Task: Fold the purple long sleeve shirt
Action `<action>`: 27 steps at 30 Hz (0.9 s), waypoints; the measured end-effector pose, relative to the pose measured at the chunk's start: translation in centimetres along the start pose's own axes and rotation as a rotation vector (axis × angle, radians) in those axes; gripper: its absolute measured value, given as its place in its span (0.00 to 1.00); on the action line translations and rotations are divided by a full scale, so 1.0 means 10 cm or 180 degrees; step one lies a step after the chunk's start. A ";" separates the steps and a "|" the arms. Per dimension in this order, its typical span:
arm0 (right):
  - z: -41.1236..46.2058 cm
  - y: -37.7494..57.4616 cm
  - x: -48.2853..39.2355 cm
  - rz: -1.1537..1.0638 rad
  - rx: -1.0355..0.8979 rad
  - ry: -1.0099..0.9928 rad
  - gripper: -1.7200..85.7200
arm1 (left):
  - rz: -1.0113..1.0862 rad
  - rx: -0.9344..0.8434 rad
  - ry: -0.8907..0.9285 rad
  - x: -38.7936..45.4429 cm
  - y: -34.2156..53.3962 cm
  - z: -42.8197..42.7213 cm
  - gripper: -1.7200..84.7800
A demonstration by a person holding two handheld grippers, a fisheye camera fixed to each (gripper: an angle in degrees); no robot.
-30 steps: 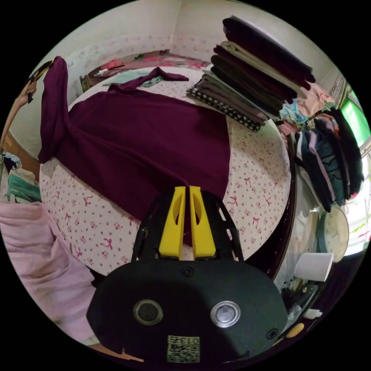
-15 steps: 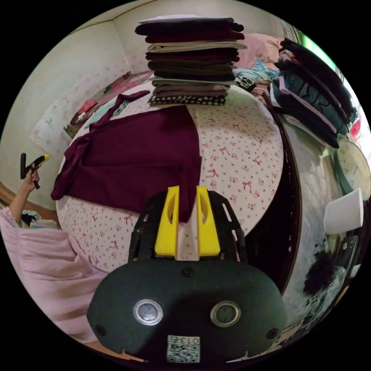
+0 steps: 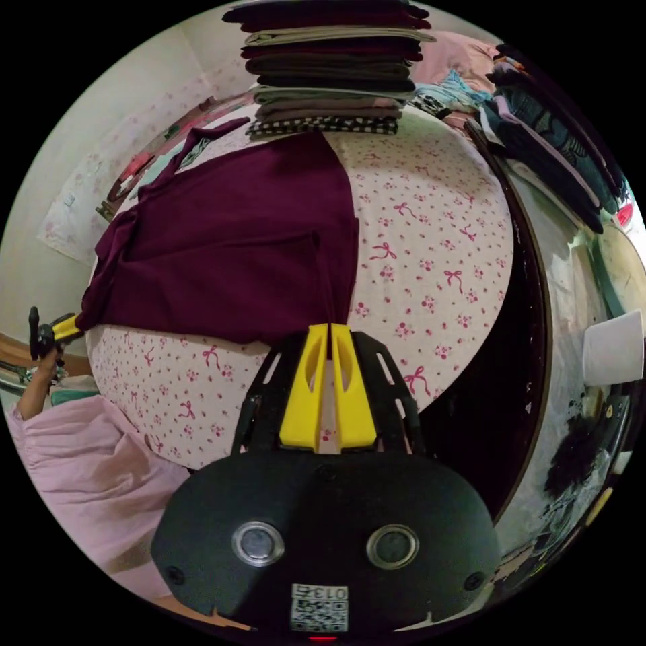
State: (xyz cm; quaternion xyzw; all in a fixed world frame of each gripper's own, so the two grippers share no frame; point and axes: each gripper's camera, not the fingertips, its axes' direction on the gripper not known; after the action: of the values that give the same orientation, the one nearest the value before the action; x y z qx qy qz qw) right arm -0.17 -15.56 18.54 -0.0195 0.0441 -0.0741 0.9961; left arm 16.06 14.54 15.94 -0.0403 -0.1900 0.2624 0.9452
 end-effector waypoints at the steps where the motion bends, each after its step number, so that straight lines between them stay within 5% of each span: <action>1: 0.02 -0.01 0.00 -0.0060 -0.0023 0.0025 0.04 | 0.0052 0.0003 0.0048 -0.11 -0.06 -0.02 0.06; 9: -0.25 -0.28 -0.29 -0.0428 0.0203 0.0313 0.07 | -0.0873 0.0487 0.1536 -1.28 0.04 0.03 0.03; 20: 0.24 -1.81 -2.91 -0.2458 0.0495 -0.0624 0.14 | -0.0757 0.0412 0.1429 -1.29 0.17 0.13 0.04; 27: 0.95 -2.59 -4.40 -0.3297 0.0152 -0.0348 0.17 | -0.0639 0.0454 0.1461 -1.35 0.13 0.12 0.04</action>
State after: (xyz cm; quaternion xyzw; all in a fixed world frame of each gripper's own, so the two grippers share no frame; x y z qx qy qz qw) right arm -46.44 -34.32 32.92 -0.0199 -0.0252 -0.5570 0.8299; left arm 4.32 8.73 12.31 -0.0130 0.0455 0.1640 0.9853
